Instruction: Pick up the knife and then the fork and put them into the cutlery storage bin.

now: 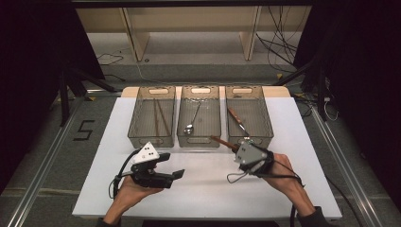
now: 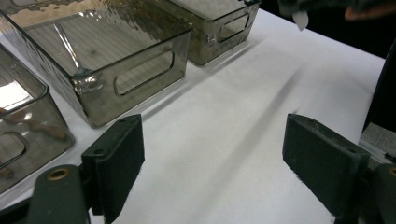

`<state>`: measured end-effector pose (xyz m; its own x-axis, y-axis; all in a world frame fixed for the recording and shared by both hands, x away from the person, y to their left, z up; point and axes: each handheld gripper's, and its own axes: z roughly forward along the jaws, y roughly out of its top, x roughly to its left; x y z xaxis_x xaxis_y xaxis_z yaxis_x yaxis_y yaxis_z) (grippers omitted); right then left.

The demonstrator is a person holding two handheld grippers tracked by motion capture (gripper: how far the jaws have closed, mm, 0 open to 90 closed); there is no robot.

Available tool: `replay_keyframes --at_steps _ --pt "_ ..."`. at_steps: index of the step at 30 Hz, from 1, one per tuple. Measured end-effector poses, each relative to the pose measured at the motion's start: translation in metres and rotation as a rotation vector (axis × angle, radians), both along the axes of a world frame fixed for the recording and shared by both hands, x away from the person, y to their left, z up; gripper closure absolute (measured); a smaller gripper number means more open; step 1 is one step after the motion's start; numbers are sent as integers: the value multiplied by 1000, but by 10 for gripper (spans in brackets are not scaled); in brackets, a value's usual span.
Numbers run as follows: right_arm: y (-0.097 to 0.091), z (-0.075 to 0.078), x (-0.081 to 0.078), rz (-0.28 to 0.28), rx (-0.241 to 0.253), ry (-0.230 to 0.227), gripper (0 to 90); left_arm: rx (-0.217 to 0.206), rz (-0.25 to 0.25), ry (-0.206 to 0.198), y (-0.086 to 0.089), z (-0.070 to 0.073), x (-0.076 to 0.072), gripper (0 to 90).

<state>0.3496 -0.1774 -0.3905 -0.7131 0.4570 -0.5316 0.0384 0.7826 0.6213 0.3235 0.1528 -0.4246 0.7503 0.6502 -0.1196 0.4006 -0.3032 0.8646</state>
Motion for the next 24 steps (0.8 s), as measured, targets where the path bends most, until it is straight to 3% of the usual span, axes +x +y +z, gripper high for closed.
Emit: replay_keyframes --at_steps 3,7,9,19,24 --pt "-10 15 19 -44 113 103 811 -19 13 -8 4 -7 -3 207" --pt "-20 27 39 -79 216 201 811 -26 36 -13 12 -15 -6 206" --pt "-22 31 50 -106 245 250 811 -24 50 -6 16 -19 -6 204" --pt "-27 39 94 -191 301 366 811 1 86 -24 25 -33 -9 192" --pt "-25 48 113 -228 305 378 810 -4 87 -36 27 -35 -10 190"
